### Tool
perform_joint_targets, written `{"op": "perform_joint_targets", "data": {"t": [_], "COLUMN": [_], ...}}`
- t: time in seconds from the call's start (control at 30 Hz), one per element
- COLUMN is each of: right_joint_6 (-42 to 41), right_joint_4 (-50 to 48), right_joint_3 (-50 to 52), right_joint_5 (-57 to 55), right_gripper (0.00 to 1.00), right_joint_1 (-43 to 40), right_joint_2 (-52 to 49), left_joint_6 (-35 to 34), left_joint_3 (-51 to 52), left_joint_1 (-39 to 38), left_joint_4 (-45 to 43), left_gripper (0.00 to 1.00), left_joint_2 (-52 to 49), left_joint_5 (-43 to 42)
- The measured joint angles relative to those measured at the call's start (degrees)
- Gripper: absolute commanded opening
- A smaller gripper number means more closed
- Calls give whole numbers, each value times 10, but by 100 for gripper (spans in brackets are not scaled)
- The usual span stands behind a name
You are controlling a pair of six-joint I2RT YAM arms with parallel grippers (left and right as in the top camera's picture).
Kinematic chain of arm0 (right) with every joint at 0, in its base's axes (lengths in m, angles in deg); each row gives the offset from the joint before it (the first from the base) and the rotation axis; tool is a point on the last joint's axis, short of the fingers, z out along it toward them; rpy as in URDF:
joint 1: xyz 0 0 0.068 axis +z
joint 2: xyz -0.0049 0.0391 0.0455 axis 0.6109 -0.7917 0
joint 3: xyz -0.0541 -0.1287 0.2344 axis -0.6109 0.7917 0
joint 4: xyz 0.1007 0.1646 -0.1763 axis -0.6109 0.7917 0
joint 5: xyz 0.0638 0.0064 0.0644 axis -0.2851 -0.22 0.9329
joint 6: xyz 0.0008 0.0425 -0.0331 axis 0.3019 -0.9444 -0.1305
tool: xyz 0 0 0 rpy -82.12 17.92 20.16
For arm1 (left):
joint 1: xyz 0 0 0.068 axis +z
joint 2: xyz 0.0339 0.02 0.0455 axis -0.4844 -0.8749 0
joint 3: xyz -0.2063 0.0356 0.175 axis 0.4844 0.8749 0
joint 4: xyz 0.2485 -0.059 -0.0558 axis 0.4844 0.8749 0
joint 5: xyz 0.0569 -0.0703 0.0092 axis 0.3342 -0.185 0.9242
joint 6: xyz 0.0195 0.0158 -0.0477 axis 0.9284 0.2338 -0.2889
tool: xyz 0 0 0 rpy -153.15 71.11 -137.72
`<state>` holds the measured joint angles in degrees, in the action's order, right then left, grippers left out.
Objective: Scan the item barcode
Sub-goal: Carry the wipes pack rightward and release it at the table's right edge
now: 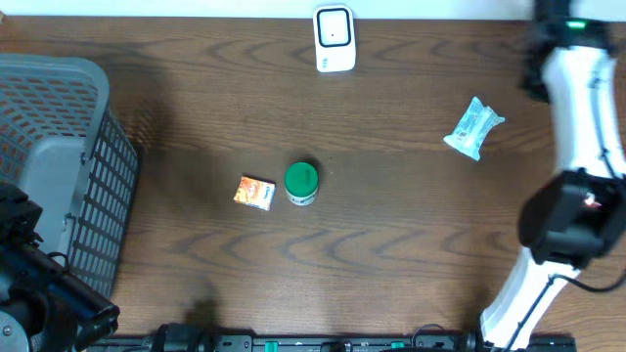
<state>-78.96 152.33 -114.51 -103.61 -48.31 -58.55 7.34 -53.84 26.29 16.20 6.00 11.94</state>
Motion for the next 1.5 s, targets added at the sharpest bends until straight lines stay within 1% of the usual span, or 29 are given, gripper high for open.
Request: {"op": "perform_joint_targets", "data": {"t": [0.03,0.07,0.13,0.2,0.33,0.4,0.5,0.6,0.8,0.93,0.97,1.03,1.1,1.2,1.23,1.27,1.33,1.5], "right_joint_6": [2,3,15,30,45,49,47,28,-9,-15,-15,-16,-22,-24,-24,-24,-22,-14], "right_joint_4": [4,5,2,-5,-28,-40,-49,-51,-70,-78,-79,-80,-80,-81,-80,-79,-73,-45], "right_joint_3": [0,1,3,3,5,5,12,40,115,137,137,137,136,136,136,135,133,130], "right_joint_5": [19,35,92,158,279,313,332,332,329,319,313,303,304,296,292,288,278,233], "right_gripper": [80,99,99,99,99,99,99,99,99,99,98,82,63,45,37,33,27,29], "right_joint_1": [-23,-35,-57,-58,-24,2,39,60,63,61,61,61,59,55,53,50,43,14], "right_joint_2": [0,-2,-7,-11,-12,-12,-12,-13,-49,-85,-91,-104,-116,-117,-117,-117,-117,-116], "left_joint_6": [0,0,0,0,0,0,0,0,0,0,0,0,0,0,0,0,0,0], "left_joint_3": [0,0,0,0,0,0,0,0,0,0,0,0,0,0,0,0,0,0], "left_joint_1": [0,0,0,0,0,0,0,0,0,0,0,0,0,0,0,0,0,0], "left_joint_4": [0,0,0,0,0,0,0,0,0,0,0,0,0,0,0,0,0,0], "left_gripper": [61,61,61,61,61,61,61,61,61,61,61,61,61,61,61,61,61,61], "left_joint_2": [0,0,0,0,0,0,0,0,0,0,0,0,0,0,0,0,0,0], "left_joint_5": [0,0,0,0,0,0,0,0,0,0,0,0,0,0,0,0,0,0]}}
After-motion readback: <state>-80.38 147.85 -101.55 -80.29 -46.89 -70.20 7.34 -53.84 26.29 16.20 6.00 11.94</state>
